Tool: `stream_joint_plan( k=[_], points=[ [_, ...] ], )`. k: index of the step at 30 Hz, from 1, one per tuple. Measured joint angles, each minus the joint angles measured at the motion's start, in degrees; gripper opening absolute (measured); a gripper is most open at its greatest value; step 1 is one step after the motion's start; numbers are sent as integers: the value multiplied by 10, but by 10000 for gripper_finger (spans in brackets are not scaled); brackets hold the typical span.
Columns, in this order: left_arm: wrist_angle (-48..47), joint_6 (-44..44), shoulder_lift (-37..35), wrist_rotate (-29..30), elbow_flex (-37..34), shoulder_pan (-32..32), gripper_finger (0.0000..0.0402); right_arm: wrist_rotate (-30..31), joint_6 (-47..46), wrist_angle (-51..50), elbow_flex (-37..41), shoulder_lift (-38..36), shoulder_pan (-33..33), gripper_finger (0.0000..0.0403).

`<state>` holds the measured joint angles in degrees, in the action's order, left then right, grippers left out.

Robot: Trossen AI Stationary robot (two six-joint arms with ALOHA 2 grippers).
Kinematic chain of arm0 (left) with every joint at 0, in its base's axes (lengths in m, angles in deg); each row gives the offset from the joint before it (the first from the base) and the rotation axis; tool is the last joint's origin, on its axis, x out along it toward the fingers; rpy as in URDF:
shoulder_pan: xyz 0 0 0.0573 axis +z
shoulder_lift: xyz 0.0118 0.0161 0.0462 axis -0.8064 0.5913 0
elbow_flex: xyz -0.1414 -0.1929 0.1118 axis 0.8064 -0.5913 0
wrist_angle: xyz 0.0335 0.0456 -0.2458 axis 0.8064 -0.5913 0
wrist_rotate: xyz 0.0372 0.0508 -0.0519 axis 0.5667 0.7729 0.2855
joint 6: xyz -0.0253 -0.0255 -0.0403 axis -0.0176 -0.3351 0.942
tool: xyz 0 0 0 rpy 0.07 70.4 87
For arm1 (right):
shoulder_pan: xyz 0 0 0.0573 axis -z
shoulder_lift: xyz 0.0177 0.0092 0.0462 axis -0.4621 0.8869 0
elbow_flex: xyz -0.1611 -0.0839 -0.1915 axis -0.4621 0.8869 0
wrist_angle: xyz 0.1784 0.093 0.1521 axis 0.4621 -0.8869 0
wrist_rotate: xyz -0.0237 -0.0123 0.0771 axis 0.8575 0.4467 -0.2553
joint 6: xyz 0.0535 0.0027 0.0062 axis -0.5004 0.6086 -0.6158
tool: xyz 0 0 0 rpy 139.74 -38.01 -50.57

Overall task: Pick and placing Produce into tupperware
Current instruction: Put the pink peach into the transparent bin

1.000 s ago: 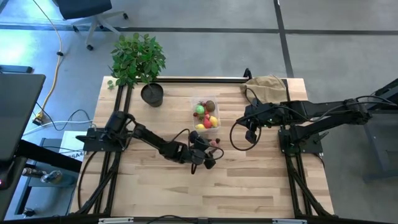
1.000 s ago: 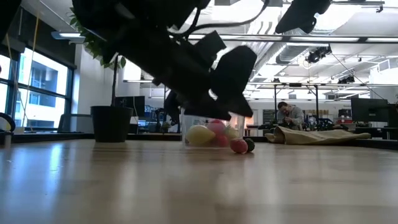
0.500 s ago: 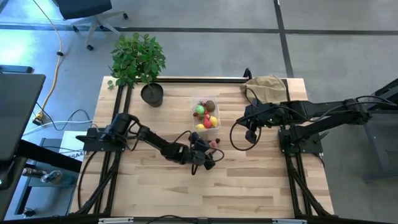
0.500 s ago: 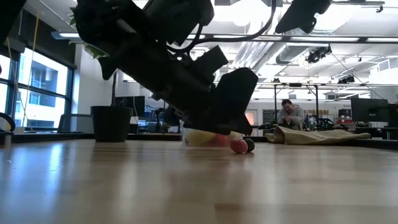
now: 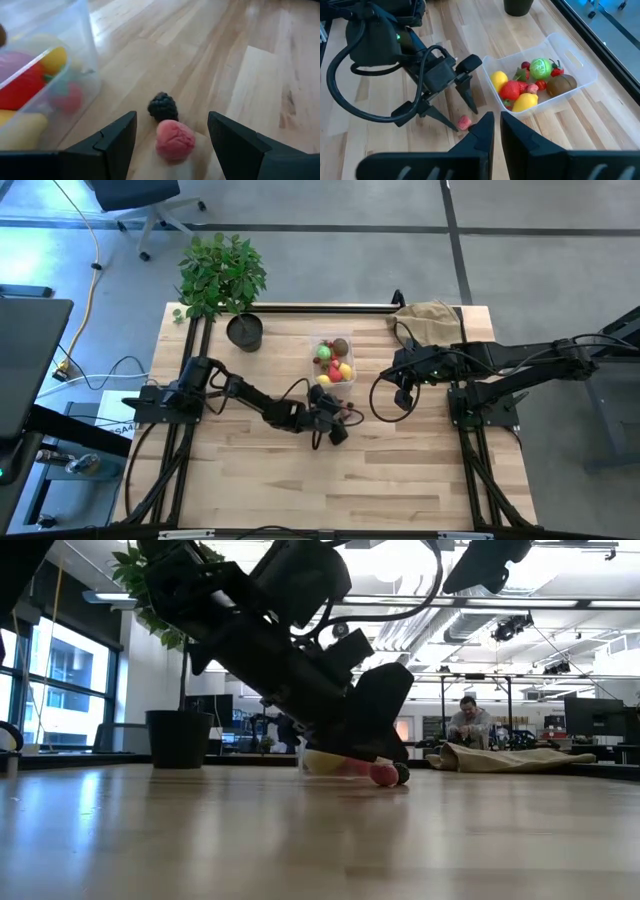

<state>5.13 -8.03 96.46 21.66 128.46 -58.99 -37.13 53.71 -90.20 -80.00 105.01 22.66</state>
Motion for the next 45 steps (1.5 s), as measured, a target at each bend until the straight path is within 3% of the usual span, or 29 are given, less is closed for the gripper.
stream_joint_plan(
  k=[11,30,45],
  points=[
    [9,2,22,-31,0,0,234,0,0,0,0,0,0,24],
    [-4,-9,22,-32,0,0,232,0,0,0,0,0,0,24],
    [0,-8,22,-32,0,0,137,0,0,0,0,0,0,24]
  ],
)
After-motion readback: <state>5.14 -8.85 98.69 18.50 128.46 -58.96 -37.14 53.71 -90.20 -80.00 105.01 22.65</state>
